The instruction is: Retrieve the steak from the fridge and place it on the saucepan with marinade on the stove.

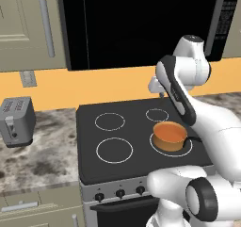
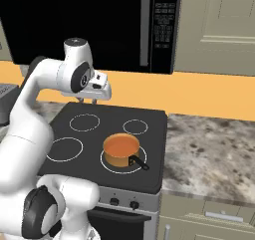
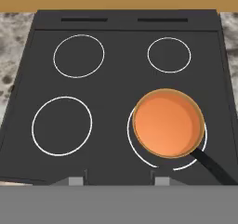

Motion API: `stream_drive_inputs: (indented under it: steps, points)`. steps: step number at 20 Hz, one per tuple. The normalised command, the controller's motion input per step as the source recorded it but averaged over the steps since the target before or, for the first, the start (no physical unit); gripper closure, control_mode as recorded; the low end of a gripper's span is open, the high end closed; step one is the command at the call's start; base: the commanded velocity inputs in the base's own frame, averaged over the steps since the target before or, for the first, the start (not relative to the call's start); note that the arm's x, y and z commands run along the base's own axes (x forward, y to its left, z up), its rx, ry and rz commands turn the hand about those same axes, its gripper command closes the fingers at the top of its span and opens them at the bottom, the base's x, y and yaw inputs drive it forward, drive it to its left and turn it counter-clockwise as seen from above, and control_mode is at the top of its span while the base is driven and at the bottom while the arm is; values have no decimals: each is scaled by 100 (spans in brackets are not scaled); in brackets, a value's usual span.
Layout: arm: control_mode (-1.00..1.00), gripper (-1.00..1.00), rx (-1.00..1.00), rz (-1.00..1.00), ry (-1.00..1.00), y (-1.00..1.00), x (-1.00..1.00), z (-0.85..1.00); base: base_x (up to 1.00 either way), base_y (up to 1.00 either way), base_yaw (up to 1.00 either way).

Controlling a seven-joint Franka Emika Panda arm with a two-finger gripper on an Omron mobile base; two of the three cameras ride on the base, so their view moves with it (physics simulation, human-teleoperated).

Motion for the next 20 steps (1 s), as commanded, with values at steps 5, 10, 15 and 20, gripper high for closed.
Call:
stream_drive_inputs:
  steps: [5, 10, 15, 20]
  points:
    - [-100, -100, 0, -2, -27, -5, -62, -6, 0, 0, 0]
    - [-100, -100, 0, -5, -42, -7, -100, -40, 0, 0, 0]
    - [-100, -100, 1, -3, -15, 0, -76, -44, 0, 0, 0]
    - [-100, -100, 0, 0, 0, 0, -26, -23, 0, 0, 0]
